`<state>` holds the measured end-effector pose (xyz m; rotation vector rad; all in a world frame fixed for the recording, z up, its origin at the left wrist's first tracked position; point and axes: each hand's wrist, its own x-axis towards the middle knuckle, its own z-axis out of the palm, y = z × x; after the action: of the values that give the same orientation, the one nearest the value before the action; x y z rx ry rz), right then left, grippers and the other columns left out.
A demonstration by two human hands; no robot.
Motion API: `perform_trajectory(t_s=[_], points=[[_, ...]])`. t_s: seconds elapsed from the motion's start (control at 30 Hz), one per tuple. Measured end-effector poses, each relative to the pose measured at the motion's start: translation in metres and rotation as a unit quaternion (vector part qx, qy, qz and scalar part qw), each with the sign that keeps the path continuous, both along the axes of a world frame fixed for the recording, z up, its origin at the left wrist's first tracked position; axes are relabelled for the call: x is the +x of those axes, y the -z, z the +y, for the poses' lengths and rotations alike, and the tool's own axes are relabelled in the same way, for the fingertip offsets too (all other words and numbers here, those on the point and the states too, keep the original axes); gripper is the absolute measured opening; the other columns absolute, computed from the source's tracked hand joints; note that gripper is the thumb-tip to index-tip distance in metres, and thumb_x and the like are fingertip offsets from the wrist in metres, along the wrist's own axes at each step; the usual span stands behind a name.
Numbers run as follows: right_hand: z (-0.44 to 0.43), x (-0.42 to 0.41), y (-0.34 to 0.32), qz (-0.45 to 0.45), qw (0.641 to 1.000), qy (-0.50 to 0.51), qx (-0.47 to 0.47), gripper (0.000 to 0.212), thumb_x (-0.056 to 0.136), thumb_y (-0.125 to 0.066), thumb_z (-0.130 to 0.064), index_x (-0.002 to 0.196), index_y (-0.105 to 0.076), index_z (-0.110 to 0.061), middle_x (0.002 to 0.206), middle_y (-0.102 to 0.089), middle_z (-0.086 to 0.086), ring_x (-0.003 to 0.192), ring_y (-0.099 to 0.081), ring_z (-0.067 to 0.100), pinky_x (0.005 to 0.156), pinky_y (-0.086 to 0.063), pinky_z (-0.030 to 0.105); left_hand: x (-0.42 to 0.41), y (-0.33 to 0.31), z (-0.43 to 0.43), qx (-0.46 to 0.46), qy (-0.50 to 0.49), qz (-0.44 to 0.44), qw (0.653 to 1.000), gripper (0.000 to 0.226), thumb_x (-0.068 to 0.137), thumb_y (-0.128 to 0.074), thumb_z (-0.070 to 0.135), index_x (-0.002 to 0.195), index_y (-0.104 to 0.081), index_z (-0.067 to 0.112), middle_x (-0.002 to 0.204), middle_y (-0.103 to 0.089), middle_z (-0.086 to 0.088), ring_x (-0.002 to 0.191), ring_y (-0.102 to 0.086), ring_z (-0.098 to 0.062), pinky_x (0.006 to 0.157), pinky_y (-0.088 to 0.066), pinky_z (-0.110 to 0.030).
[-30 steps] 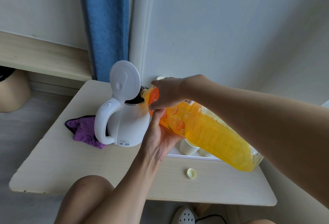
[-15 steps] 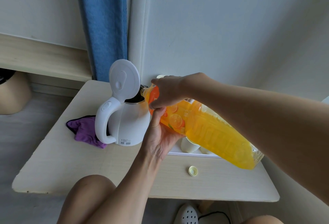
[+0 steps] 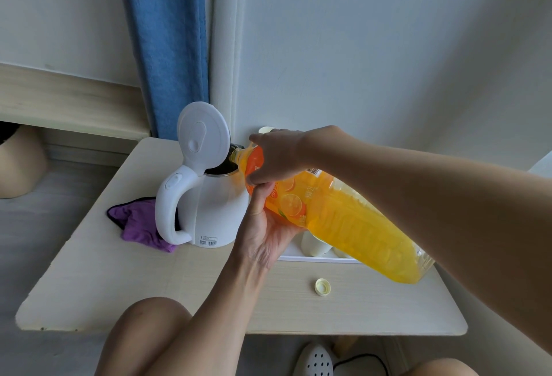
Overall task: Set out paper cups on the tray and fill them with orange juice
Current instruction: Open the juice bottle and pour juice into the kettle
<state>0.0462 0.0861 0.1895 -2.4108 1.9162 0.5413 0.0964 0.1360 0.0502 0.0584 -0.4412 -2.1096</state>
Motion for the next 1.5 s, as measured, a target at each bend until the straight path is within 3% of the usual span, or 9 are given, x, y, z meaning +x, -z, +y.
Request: perform_trajectory(t_s=[0.2,0.3,0.47,0.63,0.97,1.2,1.5], points=[[0.005,-0.003,0.002,-0.025,1.000,0.000,0.002,0.077,0.087,-0.060,-0.057,0.147,-0.034,-0.018,0.132,-0.056,0.007,0.114,-0.058,0.028,0.085,-0.053,0.038,0.001,0.003,0.001,-0.008,-0.005,-0.026,1.000,0.093,0.070,-0.093,0.032,0.150,-0.050,0.015,0.138,-0.061,-0.021,0.123,-0.062,-0.043,0.094,-0.050,-0.067],[0.004,-0.003,0.002,-0.021,1.000,0.003,0.003,0.079,0.085,-0.060,-0.059,0.148,-0.032,-0.019,0.133,-0.056,0.007,0.115,-0.057,0.029,0.090,-0.054,0.043,0.001,0.002,0.001,-0.010,-0.005,-0.023,1.000,0.086,0.068,-0.093,0.033,0.143,-0.056,0.015,0.135,-0.063,-0.020,0.120,-0.064,-0.041,0.093,-0.051,-0.066],[0.001,-0.001,0.002,-0.005,1.000,0.000,0.002,0.078,0.085,-0.060,-0.059,0.146,-0.034,-0.019,0.133,-0.056,0.006,0.115,-0.058,0.028,0.088,-0.054,0.041,-0.001,0.002,0.000,-0.008,0.001,-0.010,1.000,0.091,0.068,-0.093,0.033,0.147,-0.052,0.015,0.137,-0.061,-0.021,0.121,-0.063,-0.042,0.089,-0.054,-0.064],[-0.001,0.000,0.003,-0.004,1.000,0.005,0.002,0.077,0.084,-0.060,-0.060,0.145,-0.036,-0.020,0.131,-0.057,0.006,0.111,-0.059,0.028,0.087,-0.055,0.041,0.000,0.003,0.000,-0.016,0.008,0.000,1.000,0.077,0.069,-0.093,0.032,0.138,-0.063,0.015,0.134,-0.064,-0.021,0.118,-0.066,-0.041,0.089,-0.055,-0.063],[-0.002,0.003,0.002,0.009,1.000,-0.004,-0.006,0.077,0.085,-0.060,-0.060,0.145,-0.036,-0.018,0.130,-0.058,0.007,0.111,-0.059,0.027,0.085,-0.055,0.039,0.001,0.003,-0.001,-0.017,0.015,-0.001,1.000,0.088,0.071,-0.092,0.031,0.147,-0.052,0.015,0.137,-0.062,-0.021,0.121,-0.063,-0.042,0.091,-0.054,-0.064],[0.003,-0.004,0.005,-0.024,1.000,0.006,0.000,0.079,0.087,-0.059,-0.057,0.150,-0.029,-0.019,0.134,-0.055,0.007,0.116,-0.057,0.029,0.082,-0.051,0.037,0.001,0.006,-0.002,-0.024,0.013,-0.028,0.999,0.095,0.071,-0.092,0.033,0.153,-0.047,0.016,0.141,-0.058,-0.021,0.127,-0.057,-0.043,0.098,-0.046,-0.068],[0.016,-0.015,0.012,-0.120,0.992,0.034,-0.011,0.085,0.088,-0.061,-0.058,0.155,-0.020,-0.025,0.144,-0.045,0.010,0.122,-0.053,0.033,0.088,-0.053,0.040,0.014,0.006,-0.002,-0.029,0.018,-0.093,0.995,0.094,0.074,-0.090,0.033,0.155,-0.043,0.016,0.141,-0.059,-0.021,0.126,-0.060,-0.042,0.090,-0.053,-0.064]])
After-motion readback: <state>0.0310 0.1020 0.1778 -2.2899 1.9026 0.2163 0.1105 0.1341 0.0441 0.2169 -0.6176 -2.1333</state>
